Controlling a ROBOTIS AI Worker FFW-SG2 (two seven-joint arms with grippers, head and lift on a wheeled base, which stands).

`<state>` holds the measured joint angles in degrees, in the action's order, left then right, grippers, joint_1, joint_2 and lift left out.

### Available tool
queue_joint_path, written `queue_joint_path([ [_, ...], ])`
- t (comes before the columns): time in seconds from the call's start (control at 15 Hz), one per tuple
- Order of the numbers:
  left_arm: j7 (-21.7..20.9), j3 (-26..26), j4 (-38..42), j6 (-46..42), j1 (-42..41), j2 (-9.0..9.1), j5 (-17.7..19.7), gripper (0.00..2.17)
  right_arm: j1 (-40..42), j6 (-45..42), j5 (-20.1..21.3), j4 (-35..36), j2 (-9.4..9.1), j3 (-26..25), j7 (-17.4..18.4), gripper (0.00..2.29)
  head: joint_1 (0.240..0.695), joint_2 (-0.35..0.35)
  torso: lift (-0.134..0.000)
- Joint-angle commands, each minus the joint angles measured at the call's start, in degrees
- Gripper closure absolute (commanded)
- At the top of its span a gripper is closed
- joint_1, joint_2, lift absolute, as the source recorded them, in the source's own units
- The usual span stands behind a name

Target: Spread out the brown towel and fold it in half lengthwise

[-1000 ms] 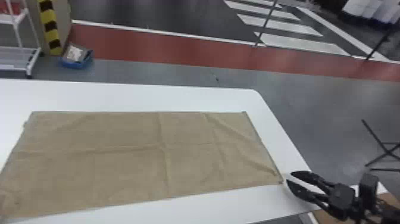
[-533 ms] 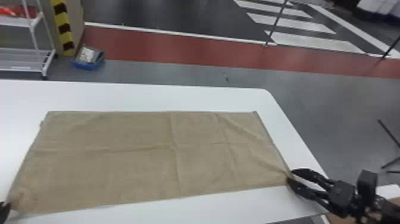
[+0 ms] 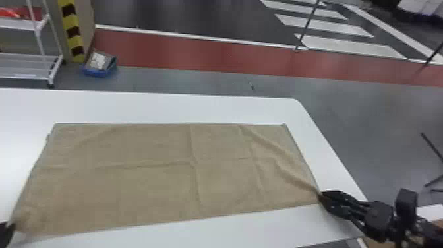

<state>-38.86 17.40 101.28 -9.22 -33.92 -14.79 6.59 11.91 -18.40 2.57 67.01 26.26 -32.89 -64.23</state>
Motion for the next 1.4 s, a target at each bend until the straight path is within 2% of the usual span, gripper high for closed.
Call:
queue_joint_path([
  [0.0,0.01,0.35,1.12,0.05,-0.71,0.20,0.09,1.45,0.49,-0.62,-0.90,0.75,-0.07,-0.51,-0.37,1.21,0.695,-0.279,-0.125],
  [0.2,1.15,1.32,6.21,0.05,-3.44,0.91,0.44,1.45,2.60,-0.09,-2.84,5.41,-0.86,-1.92,-1.34,1.21,0.695,-0.279,-0.125],
  [0.33,2.12,2.46,11.49,1.80,-5.55,2.05,0.62,1.45,3.92,1.84,-3.19,10.07,-1.03,-2.71,-1.78,1.21,0.695,-0.278,-0.125],
  [0.53,2.29,5.10,19.93,9.01,-8.01,3.98,0.88,1.45,4.79,4.30,-2.57,15.43,-0.95,-4.03,-3.10,1.21,0.695,-0.276,-0.125],
  [0.73,4.58,6.33,26.25,19.03,-7.39,4.42,1.14,1.45,2.77,7.11,-2.40,18.42,-0.68,-4.11,-3.62,1.21,0.695,-0.265,-0.125],
  [0.87,5.63,6.59,27.75,27.12,-3.97,4.42,1.32,1.45,-1.80,8.87,-1.69,17.54,-0.77,-3.59,-3.71,1.21,0.695,-0.250,-0.125],
  [1.0,6.51,6.50,27.22,36.08,1.13,4.42,0.97,1.45,-7.86,11.68,-1.25,13.76,-0.68,-2.80,-3.71,1.21,0.695,-0.223,-0.125],
  [1.13,7.74,5.62,26.17,46.28,6.32,4.42,-1.05,1.45,-15.16,13.09,0.77,7.61,-0.24,0.10,-3.71,1.21,0.695,-0.202,-0.125],
  [1.2,8.45,4.57,25.02,49.26,9.04,4.33,-2.55,1.45,-18.41,13.09,2.17,4.62,-0.07,2.13,-3.71,1.21,0.695,-0.192,-0.125],
  [1.33,9.76,2.20,21.42,49.79,13.52,4.07,-5.01,1.45,-25.18,13.09,4.99,-1.79,0.11,6.61,-3.01,1.21,0.695,-0.167,-0.125],
])
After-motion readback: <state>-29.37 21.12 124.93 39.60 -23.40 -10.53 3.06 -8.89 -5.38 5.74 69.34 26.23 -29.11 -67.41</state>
